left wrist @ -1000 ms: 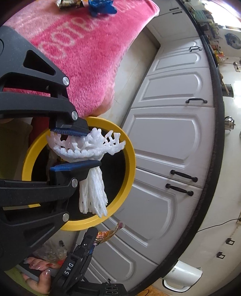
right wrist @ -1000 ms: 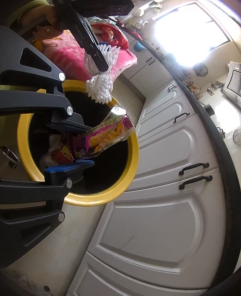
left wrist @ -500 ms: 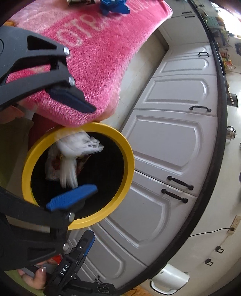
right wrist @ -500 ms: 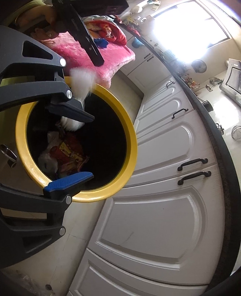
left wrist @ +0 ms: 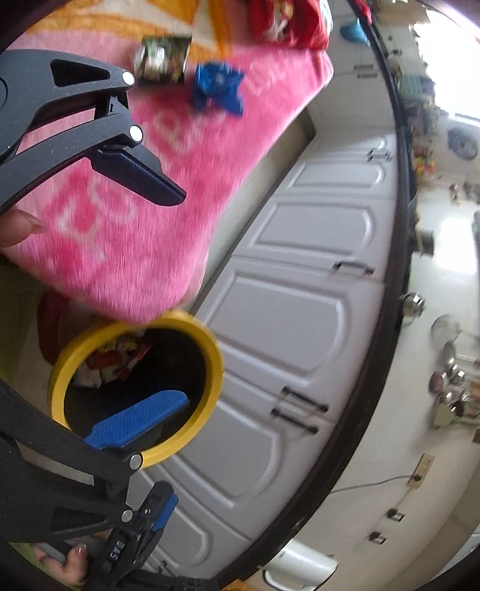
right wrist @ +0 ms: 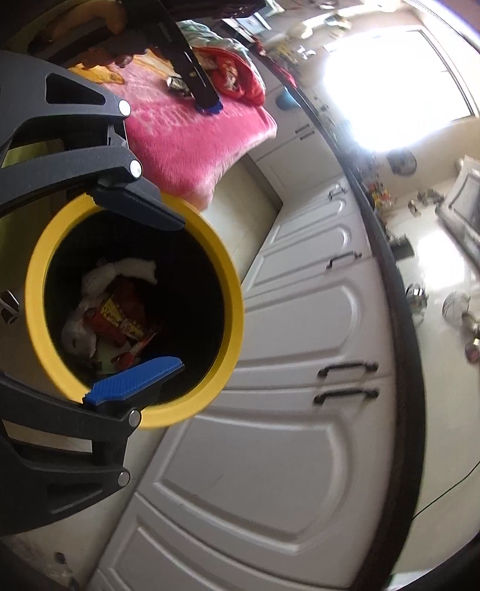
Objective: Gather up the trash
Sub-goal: 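Move both open tools back over the blue glove and green wrapper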
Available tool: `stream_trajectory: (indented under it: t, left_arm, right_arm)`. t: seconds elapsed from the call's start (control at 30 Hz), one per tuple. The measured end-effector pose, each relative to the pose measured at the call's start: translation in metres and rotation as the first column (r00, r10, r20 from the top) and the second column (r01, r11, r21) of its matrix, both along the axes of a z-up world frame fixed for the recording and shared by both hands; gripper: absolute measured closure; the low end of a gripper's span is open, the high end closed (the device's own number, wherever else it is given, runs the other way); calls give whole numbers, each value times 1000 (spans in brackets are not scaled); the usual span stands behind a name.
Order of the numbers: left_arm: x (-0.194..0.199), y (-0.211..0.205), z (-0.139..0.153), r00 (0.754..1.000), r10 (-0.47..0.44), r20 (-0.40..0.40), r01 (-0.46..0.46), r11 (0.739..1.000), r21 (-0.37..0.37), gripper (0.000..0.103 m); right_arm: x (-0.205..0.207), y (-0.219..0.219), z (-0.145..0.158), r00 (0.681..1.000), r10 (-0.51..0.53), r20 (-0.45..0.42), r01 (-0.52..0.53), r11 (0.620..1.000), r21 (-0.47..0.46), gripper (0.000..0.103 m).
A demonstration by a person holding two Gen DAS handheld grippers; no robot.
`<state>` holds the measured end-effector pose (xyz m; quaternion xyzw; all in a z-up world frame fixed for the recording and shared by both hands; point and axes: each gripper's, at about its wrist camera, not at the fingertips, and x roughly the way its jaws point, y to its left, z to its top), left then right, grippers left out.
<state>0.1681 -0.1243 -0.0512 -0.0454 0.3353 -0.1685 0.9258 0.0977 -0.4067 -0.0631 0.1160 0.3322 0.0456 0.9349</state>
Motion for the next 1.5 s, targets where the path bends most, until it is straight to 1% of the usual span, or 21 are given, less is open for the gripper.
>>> stream_trajectory:
  t: [0.1,0.3,0.5,0.73,0.97,1.03,1.1,1.23,1.33,1.37,1.43,1.5]
  left_arm:
    - [-5,21,7,998,48,34,-48,999,8,11]
    - [-15,62,18,988,137,73,-137,991,3,11]
    - [-22,97,22,975,205,85,-206,979,-3,11]
    - [-25,132,20,958,273,84,-273,962,-7,11]
    - [-26,171,12,936,348,59,-347,938,-20,11]
    - [-24,179,8,931,362,48,-362,932,-13,11]
    - [-21,189,2,924,381,28,-381,925,2,11]
    - [-15,206,-14,917,399,-21,-399,917,7,11]
    - [-8,216,-23,916,397,-56,-398,917,0,12]
    - [-6,218,-26,916,396,-66,-397,918,-4,13]
    - [-2,222,-32,919,384,-90,-387,922,-27,20]
    - [2,224,-37,923,371,-107,-377,926,-40,23]
  right_arm:
    - [1,16,12,999,38,29,-37,999,-21,27]
    - [6,47,31,991,103,83,-98,993,-63,18]
    - [13,79,45,981,145,132,-134,987,-91,8]
    - [25,119,61,963,210,168,-197,976,-88,7]
    - [42,167,70,936,303,178,-289,952,-102,7]
    - [49,181,70,929,330,165,-316,943,-105,7]
    - [56,195,69,923,352,156,-338,935,-108,7]
    - [68,218,64,908,396,135,-384,917,-109,7]
    - [84,235,60,894,434,112,-423,900,-108,7]
    - [87,239,59,890,443,106,-433,895,-107,7]
    - [99,249,55,881,465,87,-456,884,-105,7]
    - [109,257,51,872,484,72,-476,873,-106,7]
